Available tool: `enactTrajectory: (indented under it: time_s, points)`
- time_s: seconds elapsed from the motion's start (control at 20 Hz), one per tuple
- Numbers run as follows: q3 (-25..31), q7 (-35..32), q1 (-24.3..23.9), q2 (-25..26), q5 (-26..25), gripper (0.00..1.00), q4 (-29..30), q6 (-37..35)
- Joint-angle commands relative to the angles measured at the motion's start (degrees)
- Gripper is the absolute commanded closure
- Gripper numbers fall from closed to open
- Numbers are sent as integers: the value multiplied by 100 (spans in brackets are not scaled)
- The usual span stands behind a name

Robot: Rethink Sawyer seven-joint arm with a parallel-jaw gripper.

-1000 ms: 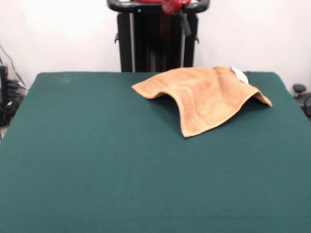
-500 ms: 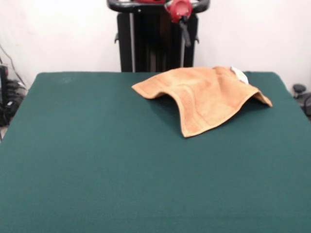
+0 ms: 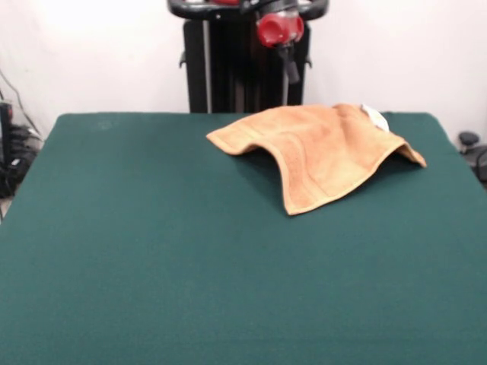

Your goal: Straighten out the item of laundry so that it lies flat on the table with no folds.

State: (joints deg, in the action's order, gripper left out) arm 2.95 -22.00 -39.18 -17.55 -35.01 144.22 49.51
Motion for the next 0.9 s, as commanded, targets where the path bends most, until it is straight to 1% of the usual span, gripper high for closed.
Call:
enactTrajectory:
  time_s: [0.05, 0.2, 0.3, 0.4, 0.55, 0.6, 0.65, 0.7, 0.85, 0.9]
  points:
    - [1000, -2582, -233, 244, 390, 100, -791, 601]
    - [1205, -2858, -491, 144, 66, 100, -590, 717]
    - [1323, -3058, -630, 209, -80, 100, -575, 718]
    - [1411, -3308, -734, 335, -158, 100, -571, 837]
    - [1557, -3616, -813, 353, -103, 100, -470, 979]
    - [1546, -3732, -956, 404, -220, 100, -497, 961]
    - [1582, -3788, -964, 387, -199, 100, -478, 986]
    - [1589, -3872, -1066, 426, -306, 100, -531, 965]
    - [1670, -3977, -1116, 297, -244, 100, -532, 815]
    - [1623, -3978, -1110, 376, -294, 100, -639, 769]
